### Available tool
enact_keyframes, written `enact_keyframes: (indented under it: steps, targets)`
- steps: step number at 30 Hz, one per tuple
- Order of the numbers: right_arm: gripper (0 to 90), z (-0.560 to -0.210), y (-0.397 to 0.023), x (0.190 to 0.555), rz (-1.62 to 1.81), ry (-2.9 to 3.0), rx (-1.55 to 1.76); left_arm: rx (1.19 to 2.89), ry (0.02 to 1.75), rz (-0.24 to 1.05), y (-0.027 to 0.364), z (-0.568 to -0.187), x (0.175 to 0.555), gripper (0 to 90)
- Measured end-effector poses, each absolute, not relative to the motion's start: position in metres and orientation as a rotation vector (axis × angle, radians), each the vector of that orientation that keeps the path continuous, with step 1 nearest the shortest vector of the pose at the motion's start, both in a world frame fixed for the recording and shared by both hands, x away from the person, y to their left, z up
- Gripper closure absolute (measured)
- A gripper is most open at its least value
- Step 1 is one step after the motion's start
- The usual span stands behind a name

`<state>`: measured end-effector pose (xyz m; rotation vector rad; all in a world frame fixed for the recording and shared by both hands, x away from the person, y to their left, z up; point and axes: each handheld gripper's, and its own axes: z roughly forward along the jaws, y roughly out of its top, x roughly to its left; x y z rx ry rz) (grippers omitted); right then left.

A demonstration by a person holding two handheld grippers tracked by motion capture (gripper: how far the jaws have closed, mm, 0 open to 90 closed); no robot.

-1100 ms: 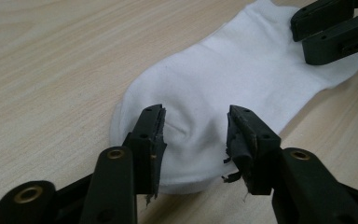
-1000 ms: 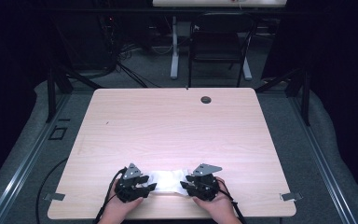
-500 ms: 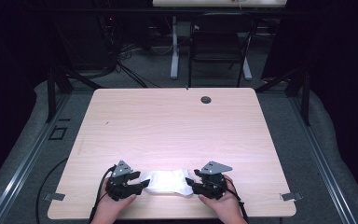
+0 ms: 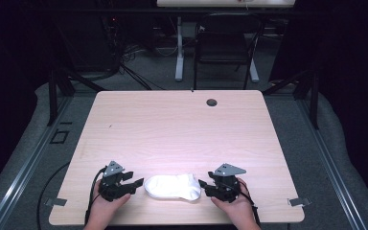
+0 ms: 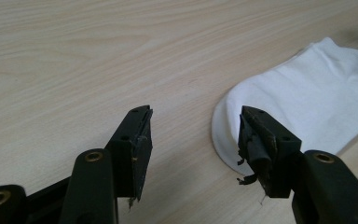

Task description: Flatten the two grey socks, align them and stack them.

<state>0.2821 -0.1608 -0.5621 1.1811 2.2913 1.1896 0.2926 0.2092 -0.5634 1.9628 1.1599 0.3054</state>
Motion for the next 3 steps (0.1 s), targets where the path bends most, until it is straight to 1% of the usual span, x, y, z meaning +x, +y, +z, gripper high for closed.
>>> enact_keyframes:
  steps: [3]
  targets:
    - [49.3,-0.5629,-0.1638,0.2835,1.180,2.280,1.195,1.957,1.167,0.315,0.2121,-0.5628,0.2934,44.7]
